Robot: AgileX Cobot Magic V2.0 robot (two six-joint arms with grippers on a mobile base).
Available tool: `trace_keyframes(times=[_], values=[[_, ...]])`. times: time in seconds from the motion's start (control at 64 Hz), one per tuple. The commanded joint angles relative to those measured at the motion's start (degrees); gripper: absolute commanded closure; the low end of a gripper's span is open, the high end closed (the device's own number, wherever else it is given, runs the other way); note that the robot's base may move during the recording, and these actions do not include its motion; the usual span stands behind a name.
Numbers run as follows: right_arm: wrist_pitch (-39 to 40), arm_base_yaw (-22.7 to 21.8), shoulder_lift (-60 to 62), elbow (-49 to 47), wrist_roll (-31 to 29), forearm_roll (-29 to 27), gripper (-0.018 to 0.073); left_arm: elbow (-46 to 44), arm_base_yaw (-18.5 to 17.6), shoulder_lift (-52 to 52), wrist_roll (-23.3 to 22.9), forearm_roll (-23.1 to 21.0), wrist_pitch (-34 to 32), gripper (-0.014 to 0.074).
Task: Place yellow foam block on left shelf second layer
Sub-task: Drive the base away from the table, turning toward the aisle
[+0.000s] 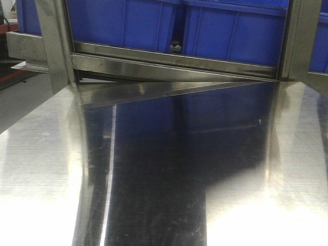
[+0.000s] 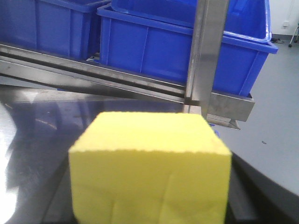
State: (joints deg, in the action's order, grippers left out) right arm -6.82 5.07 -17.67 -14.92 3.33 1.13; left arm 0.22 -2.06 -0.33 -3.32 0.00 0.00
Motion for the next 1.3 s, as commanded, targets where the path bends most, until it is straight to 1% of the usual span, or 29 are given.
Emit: trace_keyframes(times=[0.0, 1.281], values=[[4.87, -0.21, -0.48, -1.77, -0.43, 0.62, 0.0078, 1.53, -0.31, -1.15, -0.19, -0.32, -4.68, 0.0472], [4.87, -0.21, -0.48, -1.77, -0.43, 0.62, 0.0078, 1.53, -0.31, -1.15, -0.19, -0.32, -4.68, 0.0472]])
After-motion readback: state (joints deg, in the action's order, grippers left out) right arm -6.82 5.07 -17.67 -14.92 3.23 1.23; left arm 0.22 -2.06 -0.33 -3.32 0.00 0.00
